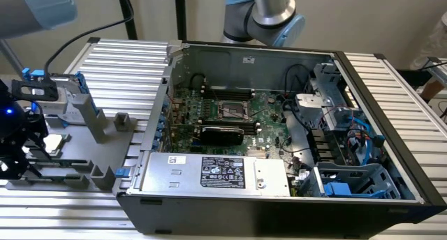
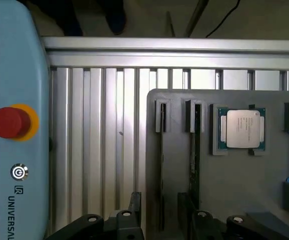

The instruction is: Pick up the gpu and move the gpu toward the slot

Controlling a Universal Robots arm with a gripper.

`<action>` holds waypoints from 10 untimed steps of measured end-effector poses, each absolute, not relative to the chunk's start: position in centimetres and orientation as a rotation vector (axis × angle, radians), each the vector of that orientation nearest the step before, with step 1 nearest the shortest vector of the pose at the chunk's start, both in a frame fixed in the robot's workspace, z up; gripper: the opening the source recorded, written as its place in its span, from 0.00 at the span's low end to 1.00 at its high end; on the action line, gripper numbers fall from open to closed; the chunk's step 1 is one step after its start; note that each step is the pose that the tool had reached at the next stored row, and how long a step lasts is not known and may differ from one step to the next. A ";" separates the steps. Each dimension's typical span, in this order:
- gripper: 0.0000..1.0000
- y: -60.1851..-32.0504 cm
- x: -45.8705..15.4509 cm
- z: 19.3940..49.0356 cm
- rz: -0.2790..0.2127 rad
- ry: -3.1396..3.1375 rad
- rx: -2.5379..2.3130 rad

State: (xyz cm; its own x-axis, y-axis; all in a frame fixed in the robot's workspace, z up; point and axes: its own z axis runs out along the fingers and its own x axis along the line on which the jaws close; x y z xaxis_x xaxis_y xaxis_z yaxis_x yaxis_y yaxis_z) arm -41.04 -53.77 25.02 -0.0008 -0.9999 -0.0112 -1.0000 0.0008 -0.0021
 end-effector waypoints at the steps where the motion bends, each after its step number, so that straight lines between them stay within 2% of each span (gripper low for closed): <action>1: 0.42 -53.8 -41.1 24.8 0.009 2.214 -2.215; 10: 0.42 -53.8 -41.6 23.7 0.003 2.207 -2.215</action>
State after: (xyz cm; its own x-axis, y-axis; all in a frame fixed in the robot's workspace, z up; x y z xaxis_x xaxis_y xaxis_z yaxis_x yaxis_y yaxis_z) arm -41.65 -53.79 23.71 0.0037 -0.9999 -0.0114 -1.0000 -0.0036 -0.0088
